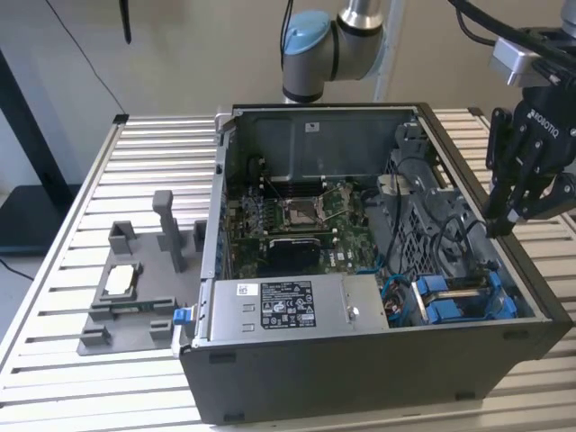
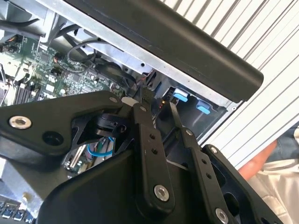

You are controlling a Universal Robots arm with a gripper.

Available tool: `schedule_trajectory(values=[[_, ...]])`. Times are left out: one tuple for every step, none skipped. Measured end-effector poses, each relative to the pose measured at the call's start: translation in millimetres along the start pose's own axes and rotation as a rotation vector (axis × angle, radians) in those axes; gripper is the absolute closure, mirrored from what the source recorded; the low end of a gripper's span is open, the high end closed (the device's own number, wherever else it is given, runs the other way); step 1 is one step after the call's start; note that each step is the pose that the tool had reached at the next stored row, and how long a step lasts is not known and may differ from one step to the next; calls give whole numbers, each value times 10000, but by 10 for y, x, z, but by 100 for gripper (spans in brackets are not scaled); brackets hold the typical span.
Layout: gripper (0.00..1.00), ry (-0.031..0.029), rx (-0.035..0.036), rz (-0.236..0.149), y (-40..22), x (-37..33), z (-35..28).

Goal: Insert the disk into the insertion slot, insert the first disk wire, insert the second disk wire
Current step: 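Insert the second disk wire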

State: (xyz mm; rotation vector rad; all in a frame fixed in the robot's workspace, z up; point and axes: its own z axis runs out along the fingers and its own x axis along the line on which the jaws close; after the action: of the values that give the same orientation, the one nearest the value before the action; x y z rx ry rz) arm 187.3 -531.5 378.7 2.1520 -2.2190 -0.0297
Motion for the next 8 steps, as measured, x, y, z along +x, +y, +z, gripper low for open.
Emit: schedule_trajectory(values=[[67, 0, 0, 0, 0, 0, 0], [69, 0, 0, 0, 0, 0, 0], [76, 0, 0, 0, 0, 0, 0], [76, 0, 0, 1, 0, 0, 0], [82, 0, 0, 0, 0, 0, 1], [82, 0, 0, 1, 0, 0, 1], [84, 0, 0, 0, 0, 0, 1], [84, -1, 0, 0, 0, 0, 1]])
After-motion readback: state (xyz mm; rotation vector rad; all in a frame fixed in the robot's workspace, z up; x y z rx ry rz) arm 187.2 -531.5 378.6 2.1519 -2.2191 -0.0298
